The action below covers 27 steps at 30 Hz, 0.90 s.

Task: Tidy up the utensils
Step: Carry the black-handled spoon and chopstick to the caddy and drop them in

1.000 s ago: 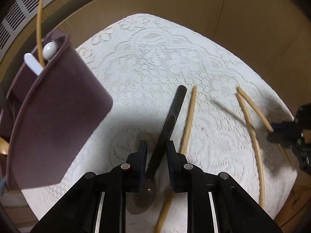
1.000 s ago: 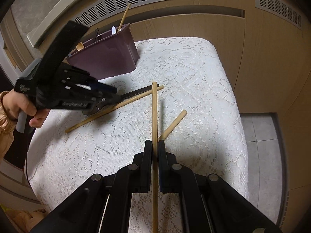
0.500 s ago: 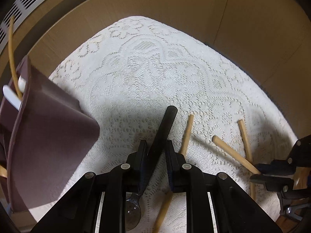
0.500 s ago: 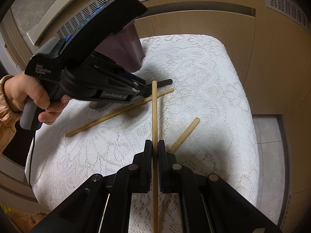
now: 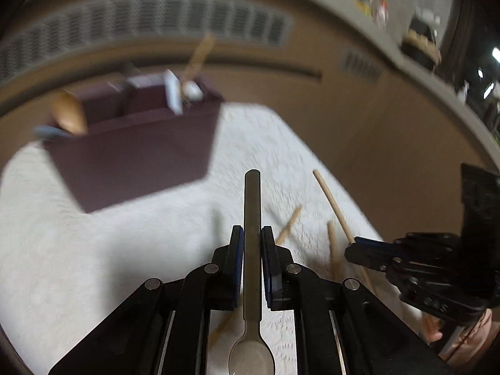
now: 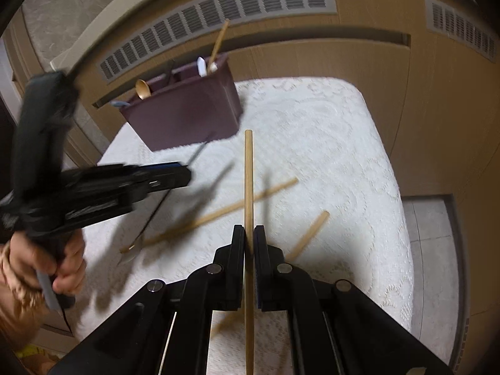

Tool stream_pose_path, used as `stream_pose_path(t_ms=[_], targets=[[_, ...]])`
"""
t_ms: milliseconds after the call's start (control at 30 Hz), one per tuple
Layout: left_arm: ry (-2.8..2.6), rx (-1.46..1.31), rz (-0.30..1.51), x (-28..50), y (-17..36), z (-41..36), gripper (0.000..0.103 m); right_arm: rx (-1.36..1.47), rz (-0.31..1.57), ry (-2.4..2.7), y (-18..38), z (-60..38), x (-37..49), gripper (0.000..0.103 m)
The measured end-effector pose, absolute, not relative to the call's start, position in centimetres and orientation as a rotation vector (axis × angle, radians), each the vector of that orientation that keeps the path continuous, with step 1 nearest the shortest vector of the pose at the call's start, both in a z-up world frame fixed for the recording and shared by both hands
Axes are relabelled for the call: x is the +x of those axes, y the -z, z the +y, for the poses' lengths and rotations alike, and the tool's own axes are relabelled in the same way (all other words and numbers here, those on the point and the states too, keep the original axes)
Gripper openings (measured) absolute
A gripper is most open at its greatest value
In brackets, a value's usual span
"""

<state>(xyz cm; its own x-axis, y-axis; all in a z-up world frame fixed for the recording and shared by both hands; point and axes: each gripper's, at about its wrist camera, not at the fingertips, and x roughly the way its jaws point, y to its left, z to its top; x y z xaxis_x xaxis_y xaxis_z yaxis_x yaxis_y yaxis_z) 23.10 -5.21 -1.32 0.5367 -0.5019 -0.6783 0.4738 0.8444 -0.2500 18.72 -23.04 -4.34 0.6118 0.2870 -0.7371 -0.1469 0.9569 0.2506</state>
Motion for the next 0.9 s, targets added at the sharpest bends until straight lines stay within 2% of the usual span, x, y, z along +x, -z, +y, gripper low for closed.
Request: stream_pose_path(t_ms=[200,433,567,700,900], targets=[[0.556,-0.155,0.54,20.0,-7.4,-0.5,0.012,0.116,0.736,-0.276,-1.1,-21.1,18.2,0.005],[0.515,-0.174,0.196,20.1,-17.6,1.7,0.012,0.065,0.377,-0.291,-13.7,-19.1,18.8,0.005],[0.476,-0.162,0.073,20.7,-20.8,2.6,0.012,0.065,0.233,-0.301,-18.2,-18.5,19.7,0.005],[0.441,-0.165,0.017,22.3,-21.7,3.0,0.012,0.07,0.169,-0.313,-20.0,-17.6,21.9,0.005],[0.39,-0.156,0.03,25.9,-19.5,2.9,0.012,0.108,0.207,-0.32,-18.6,-16.5,26.3,0.005]])
